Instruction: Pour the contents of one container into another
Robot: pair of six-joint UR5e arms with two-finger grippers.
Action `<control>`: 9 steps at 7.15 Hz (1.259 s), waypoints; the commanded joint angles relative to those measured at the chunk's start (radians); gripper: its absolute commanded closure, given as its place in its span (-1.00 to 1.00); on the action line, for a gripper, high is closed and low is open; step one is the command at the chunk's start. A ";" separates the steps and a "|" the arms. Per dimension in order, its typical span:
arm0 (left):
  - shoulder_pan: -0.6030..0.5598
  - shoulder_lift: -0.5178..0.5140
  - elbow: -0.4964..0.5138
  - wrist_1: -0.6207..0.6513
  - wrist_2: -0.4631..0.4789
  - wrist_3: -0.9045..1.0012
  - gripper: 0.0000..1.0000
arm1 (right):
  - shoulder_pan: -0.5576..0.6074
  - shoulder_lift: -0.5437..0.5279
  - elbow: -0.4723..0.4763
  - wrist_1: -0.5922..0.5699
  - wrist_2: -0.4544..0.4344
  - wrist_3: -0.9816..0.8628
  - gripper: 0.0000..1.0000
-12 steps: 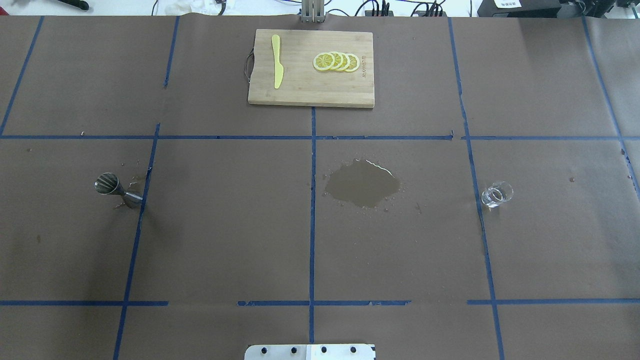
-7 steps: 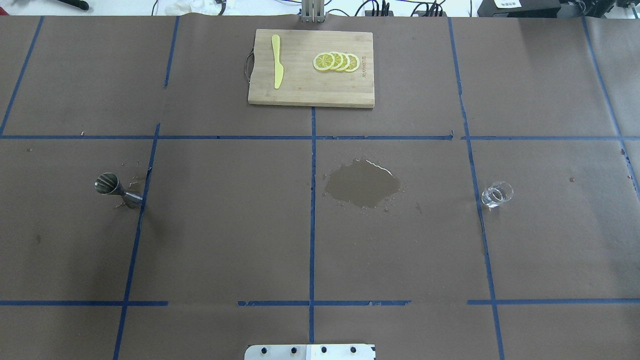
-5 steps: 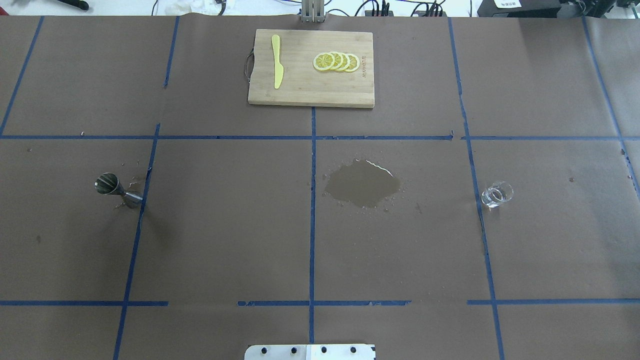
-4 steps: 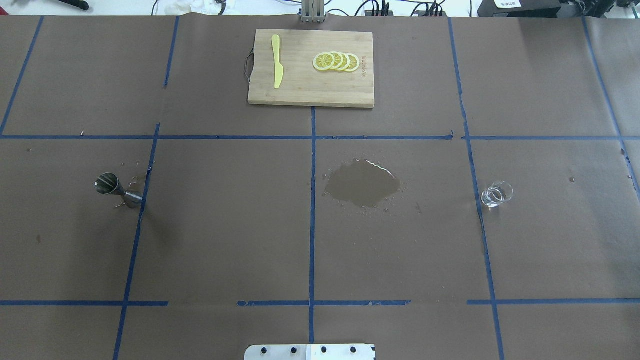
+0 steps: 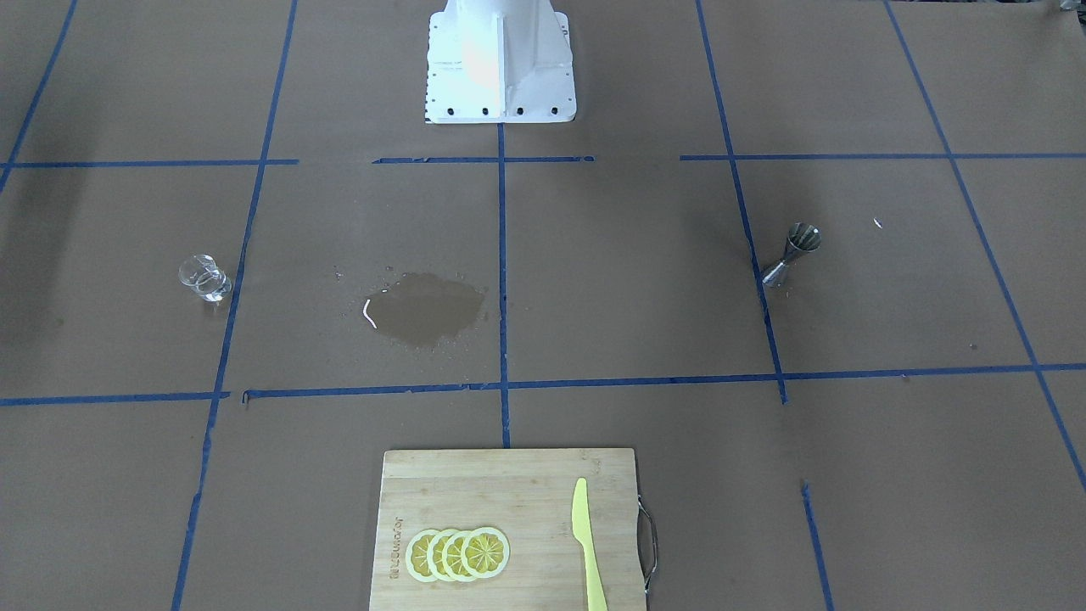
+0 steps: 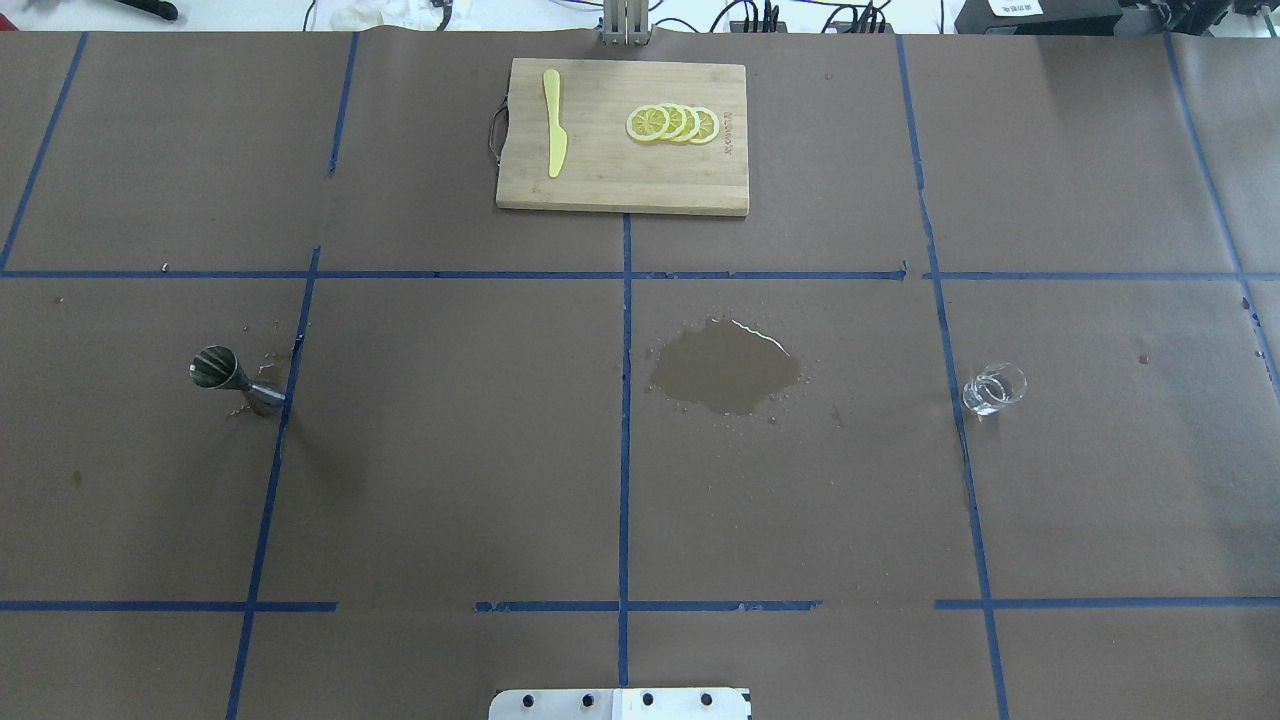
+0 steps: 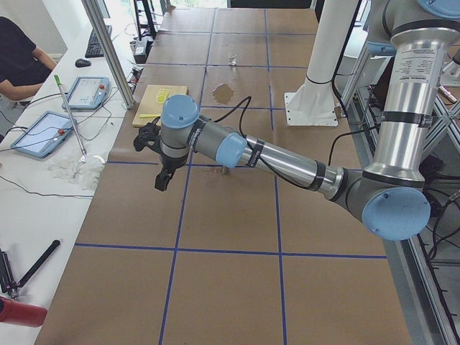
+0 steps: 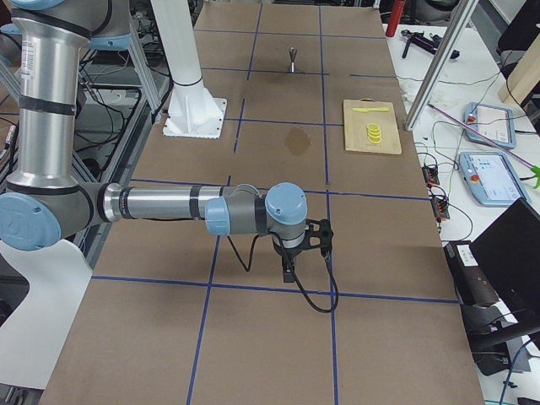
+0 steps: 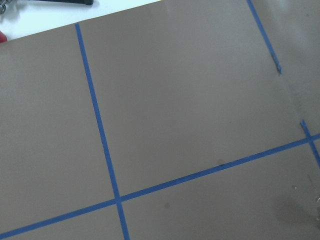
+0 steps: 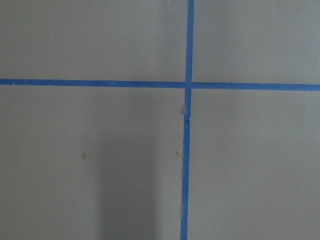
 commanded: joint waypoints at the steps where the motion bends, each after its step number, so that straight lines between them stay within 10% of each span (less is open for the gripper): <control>1: 0.035 -0.012 -0.043 -0.043 -0.013 -0.027 -1.00 | 0.000 0.005 0.008 -0.001 0.009 0.000 -1.00; 4: 0.082 -0.101 0.011 -0.031 -0.018 -0.224 -1.00 | -0.022 0.004 0.028 0.002 0.009 0.000 -1.00; 9: 0.500 0.064 -0.418 -0.032 0.356 -0.890 -1.00 | -0.022 -0.002 0.041 0.010 0.000 0.002 -1.00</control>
